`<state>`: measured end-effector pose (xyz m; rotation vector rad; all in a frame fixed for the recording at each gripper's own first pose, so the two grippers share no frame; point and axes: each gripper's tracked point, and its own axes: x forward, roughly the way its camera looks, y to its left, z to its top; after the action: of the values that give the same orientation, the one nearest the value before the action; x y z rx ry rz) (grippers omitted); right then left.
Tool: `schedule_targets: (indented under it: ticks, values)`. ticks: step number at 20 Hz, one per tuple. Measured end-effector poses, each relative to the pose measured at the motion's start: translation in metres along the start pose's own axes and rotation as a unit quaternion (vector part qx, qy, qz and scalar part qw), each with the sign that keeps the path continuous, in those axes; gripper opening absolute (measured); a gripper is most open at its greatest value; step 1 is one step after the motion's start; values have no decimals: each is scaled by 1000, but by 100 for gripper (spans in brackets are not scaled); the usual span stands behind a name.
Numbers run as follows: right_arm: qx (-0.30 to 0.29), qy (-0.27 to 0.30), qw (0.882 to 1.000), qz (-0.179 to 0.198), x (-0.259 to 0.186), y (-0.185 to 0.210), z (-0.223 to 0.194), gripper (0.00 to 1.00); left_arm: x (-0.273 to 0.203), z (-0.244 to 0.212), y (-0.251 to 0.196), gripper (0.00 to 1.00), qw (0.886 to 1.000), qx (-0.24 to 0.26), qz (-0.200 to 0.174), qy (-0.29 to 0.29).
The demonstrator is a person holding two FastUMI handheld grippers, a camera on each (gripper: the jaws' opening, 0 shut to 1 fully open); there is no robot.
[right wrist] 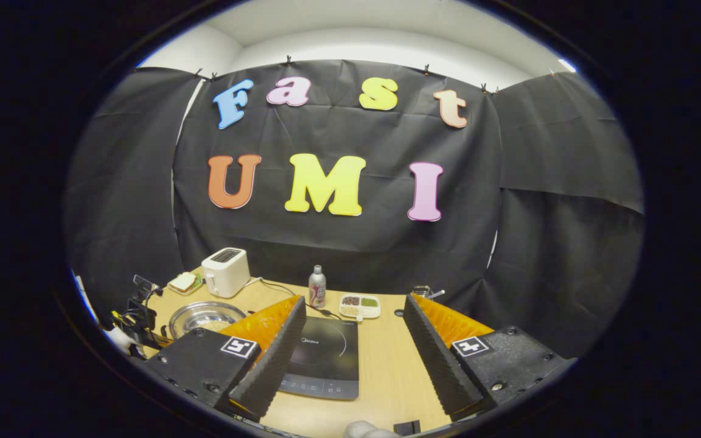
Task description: First push the handle of the pot to place it horizontally, then grasp the pot with both hands and set it on the induction cooktop.
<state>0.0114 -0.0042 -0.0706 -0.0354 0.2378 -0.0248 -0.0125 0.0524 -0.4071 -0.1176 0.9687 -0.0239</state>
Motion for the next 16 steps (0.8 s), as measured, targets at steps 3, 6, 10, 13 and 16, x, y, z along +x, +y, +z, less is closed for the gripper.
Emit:
schedule_targets:
  ticks: [3,6,10,13,16]
  values:
    - [1,3,1000,2,4,3,-1,97,3,6,11,0,1000,-8,10,-2]
    - [-2,6,1000,3,7,5,-3,98,9,14,20,10,1000,-12,17,-4]
    - [-4,5,1000,2,12,6,-2,97,18,22,31,0,999,-28,27,-4]
    - [-5,7,1000,-1,15,5,-1,97,22,28,40,10,999,-31,34,-9]
    - [-7,8,1000,-4,17,5,0,100,27,33,48,10,998,-41,39,-9]
